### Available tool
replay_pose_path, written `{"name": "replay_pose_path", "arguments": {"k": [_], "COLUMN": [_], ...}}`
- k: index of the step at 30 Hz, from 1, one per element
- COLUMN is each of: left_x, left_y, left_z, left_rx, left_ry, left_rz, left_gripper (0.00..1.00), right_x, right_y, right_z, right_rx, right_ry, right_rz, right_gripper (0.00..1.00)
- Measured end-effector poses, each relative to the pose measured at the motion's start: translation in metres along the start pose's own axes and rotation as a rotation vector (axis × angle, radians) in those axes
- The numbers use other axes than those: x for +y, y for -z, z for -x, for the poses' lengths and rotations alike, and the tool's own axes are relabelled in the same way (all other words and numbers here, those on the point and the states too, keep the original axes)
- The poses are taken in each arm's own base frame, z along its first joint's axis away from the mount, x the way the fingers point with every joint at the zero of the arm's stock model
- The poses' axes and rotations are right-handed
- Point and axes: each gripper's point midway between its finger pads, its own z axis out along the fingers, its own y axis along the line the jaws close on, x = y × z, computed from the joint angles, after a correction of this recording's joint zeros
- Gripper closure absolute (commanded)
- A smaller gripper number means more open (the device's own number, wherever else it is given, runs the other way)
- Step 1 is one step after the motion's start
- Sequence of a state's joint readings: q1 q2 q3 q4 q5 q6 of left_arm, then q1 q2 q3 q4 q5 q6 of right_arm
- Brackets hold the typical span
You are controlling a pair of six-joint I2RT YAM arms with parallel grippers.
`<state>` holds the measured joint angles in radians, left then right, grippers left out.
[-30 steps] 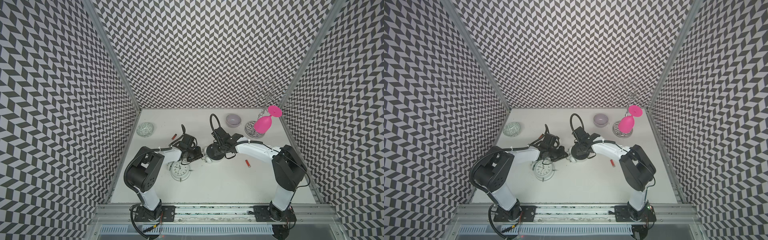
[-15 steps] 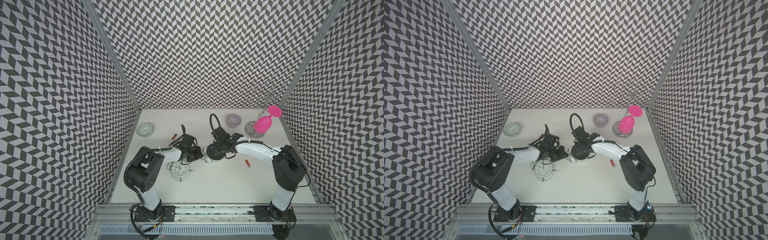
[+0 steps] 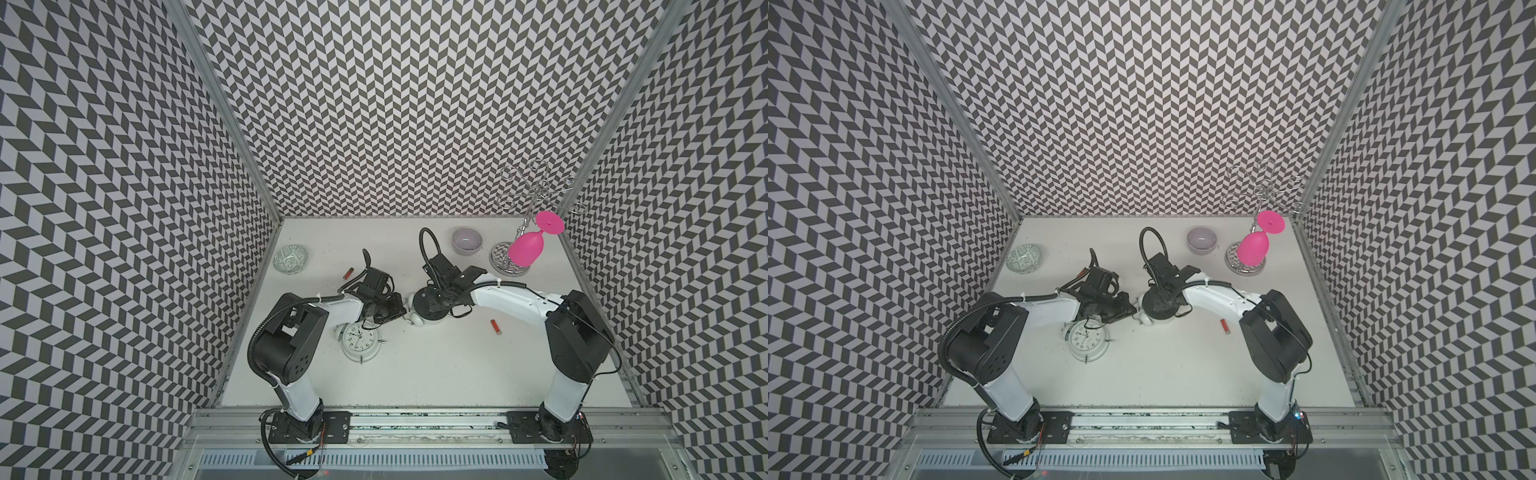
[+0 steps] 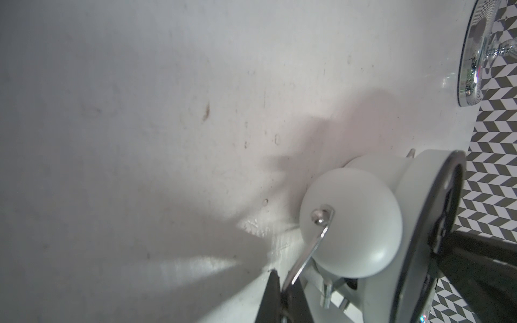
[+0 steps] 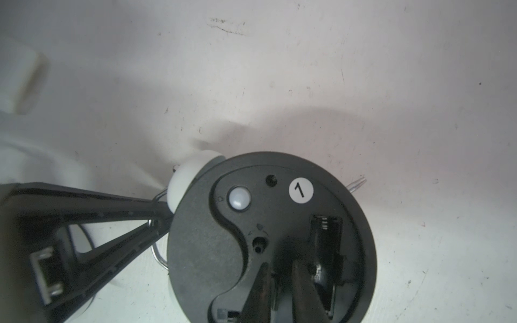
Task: Insert the battery into the alarm
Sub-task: Remove the cover from the alarm.
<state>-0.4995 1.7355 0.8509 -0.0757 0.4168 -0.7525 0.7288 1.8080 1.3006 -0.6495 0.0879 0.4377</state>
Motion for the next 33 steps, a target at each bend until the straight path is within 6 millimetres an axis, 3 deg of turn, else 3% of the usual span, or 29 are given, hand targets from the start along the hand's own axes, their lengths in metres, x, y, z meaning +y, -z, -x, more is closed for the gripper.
{"name": "replay_pose_path", "arguments": {"k": [20, 25, 30, 33], "left_x": [0.0, 0.0, 0.0, 0.0], "left_y": [0.0, 0.0, 0.0, 0.0], "left_z": [0.0, 0.0, 0.0, 0.0], "left_rx": [0.0, 0.0, 0.0, -0.001], "left_ry": [0.001, 0.001, -0.001, -0.002], "left_rz": [0.0, 0.0, 0.0, 0.0], "left_gripper": [1.0, 1.0, 1.0, 1.0], "right_x": [-0.002, -0.008, -0.025, -0.052], "right_y": [0.002, 0.015, 0.037, 0.034], "right_z": [-0.004, 0.006, 0.019, 0.013], "right_rx": [0.017, -0.036, -0.119, -0.124], "right_ry": [0.003, -0.016, -0.056, -0.099], "right_rz": [-0.015, -0.042, -0.07, -0.107], "right_gripper": [0.98, 0.98, 0.98, 0.98]}}
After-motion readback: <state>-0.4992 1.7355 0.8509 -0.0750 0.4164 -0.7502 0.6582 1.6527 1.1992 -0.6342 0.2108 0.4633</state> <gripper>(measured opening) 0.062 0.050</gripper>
